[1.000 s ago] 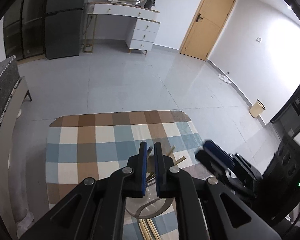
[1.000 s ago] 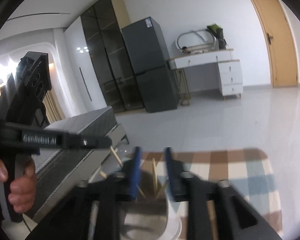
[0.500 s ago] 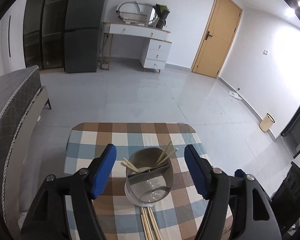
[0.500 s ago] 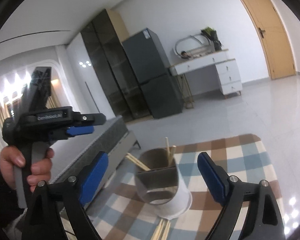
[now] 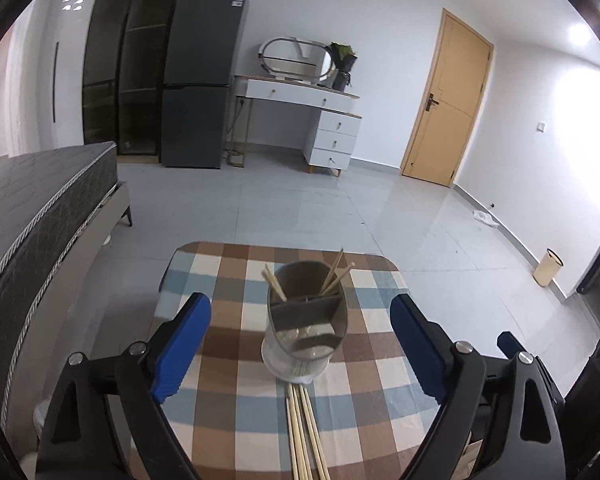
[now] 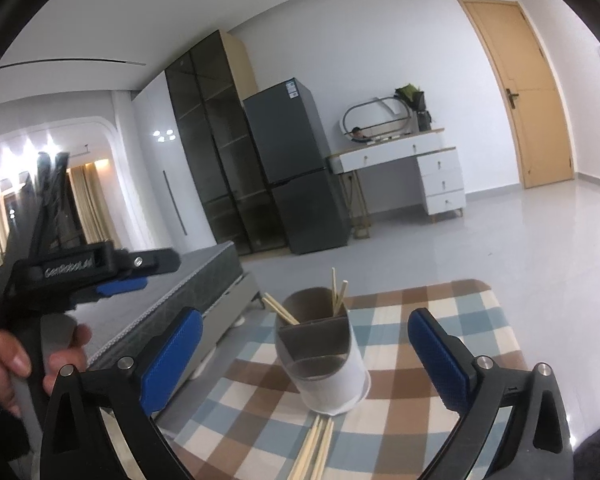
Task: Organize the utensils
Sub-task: 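Lower both tools toward the chopstick pile beside the holder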
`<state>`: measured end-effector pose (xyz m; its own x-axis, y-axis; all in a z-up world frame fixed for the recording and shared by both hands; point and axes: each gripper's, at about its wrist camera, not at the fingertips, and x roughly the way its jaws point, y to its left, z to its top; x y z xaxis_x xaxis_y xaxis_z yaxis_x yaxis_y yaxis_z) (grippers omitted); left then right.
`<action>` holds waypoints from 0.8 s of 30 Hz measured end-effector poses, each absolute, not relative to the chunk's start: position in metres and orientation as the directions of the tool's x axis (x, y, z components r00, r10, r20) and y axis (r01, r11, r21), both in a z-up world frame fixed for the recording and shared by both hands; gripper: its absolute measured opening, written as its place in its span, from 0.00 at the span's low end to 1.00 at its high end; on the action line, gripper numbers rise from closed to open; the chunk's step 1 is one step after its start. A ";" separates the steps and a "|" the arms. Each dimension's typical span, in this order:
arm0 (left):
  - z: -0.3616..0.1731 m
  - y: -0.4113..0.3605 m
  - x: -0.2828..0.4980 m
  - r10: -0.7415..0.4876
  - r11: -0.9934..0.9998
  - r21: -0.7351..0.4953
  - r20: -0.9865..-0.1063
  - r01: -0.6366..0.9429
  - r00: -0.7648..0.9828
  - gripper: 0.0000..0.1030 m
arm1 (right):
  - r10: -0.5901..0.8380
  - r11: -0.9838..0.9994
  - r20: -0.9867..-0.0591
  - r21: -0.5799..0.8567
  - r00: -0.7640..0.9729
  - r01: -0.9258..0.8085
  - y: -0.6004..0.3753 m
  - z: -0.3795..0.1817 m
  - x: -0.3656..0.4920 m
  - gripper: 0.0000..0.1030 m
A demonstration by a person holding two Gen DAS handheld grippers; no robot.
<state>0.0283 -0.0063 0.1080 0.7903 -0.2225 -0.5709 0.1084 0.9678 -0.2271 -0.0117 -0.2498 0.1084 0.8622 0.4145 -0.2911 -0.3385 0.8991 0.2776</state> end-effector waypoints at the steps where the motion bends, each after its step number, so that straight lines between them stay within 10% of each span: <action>1: 0.105 -0.007 0.024 -0.227 0.967 -0.231 -0.570 0.112 0.790 0.86 | 0.406 0.903 -0.288 0.272 0.868 -0.332 -0.249 0.107 -0.015 1.00; 24: 0.011 -0.001 0.009 -0.114 0.988 -0.154 -0.648 0.016 0.753 0.86 | 0.320 0.945 -0.427 0.214 0.846 -0.249 -0.255 0.063 -0.034 1.00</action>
